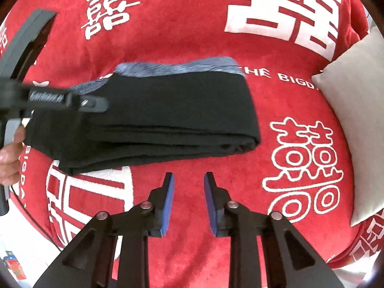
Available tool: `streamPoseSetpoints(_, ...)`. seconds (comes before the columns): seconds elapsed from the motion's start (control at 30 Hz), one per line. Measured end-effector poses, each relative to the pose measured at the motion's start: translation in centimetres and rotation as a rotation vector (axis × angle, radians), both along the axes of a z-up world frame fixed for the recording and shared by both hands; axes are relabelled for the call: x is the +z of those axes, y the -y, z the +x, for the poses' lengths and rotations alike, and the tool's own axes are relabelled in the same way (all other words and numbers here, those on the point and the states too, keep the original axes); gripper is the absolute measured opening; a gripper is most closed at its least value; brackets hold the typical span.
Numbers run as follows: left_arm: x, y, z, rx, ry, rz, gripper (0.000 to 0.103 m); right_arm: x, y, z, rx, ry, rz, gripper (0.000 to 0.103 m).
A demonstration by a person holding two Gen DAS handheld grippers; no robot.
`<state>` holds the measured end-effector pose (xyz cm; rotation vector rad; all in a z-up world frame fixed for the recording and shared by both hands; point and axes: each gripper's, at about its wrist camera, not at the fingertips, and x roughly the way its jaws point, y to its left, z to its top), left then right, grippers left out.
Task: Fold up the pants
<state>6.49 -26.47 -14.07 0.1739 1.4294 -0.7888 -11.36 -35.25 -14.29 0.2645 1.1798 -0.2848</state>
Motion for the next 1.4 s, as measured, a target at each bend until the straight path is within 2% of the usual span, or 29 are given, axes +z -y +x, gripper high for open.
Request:
streamPoseSetpoints(0.07,-1.3,0.0,-0.7,0.001,-0.008,0.029,0.005,-0.7,0.1,-0.3,0.002,-0.018,0.005,0.028)
streamPoseSetpoints(0.13,-2.1,0.2,-1.4,0.001,0.034,0.039,0.005,-1.2,0.2,-0.3,0.001,-0.034,0.018,0.028)
streamPoseSetpoints(0.33,-1.0,-0.2,-1.9,0.05,0.083,0.036,0.006,-1.7,0.7,-0.6,-0.01,-0.04,0.056,0.028)
streamPoseSetpoints(0.37,-0.7,-0.3,-1.9,0.053,0.092,0.043,0.014,-1.6,0.9,-0.6,-0.015,-0.034,0.075,0.028)
streamPoseSetpoints(0.4,-0.5,-0.4,-1.9,0.06,0.104,0.058,0.027,-1.4,1.2,-0.6,-0.023,-0.025,0.095,0.028)
streamPoseSetpoints(0.43,-0.2,-0.5,-1.9,0.073,0.116,0.073,0.064,-1.2,1.5,-0.6,-0.032,-0.017,0.11,0.028)
streamPoseSetpoints(0.47,0.3,-1.0,-1.8,0.095,0.132,0.074,0.079,-0.9,2.1,-0.5,-0.047,-0.004,0.13,0.028)
streamPoseSetpoints(0.67,3.4,-0.6,-0.4,0.127,0.186,0.064,0.078,0.3,7.1,1.6,-0.148,0.068,0.176,0.032)
streamPoseSetpoints(0.8,4.2,3.2,1.2,0.098,0.226,0.036,0.078,0.3,10.7,4.8,-0.194,0.103,0.19,0.031)
streamPoseSetpoints(0.93,2.5,6.6,2.8,0.091,0.24,0.053,0.078,-0.4,12.9,8.7,-0.202,0.119,0.211,0.03)
streamPoseSetpoints(1.03,0.2,7.3,3.6,0.111,0.23,0.109,0.078,-1.5,12.8,11.2,-0.168,0.11,0.233,0.03)
streamPoseSetpoints(1.17,-2.9,5.5,3.9,0.16,0.186,0.197,0.078,-4.1,11.3,12.8,-0.121,0.05,0.253,0.029)
streamPoseSetpoints(1.3,-4.1,3.1,3.2,0.197,0.143,0.166,0.08,-5.2,9.8,12.3,-0.107,0.056,0.226,0.029)
streamPoseSetpoints(1.4,-3.9,2.7,2.4,0.201,0.157,0.172,0.08,-5.0,8.8,11.9,-0.073,0.046,0.18,0.029)
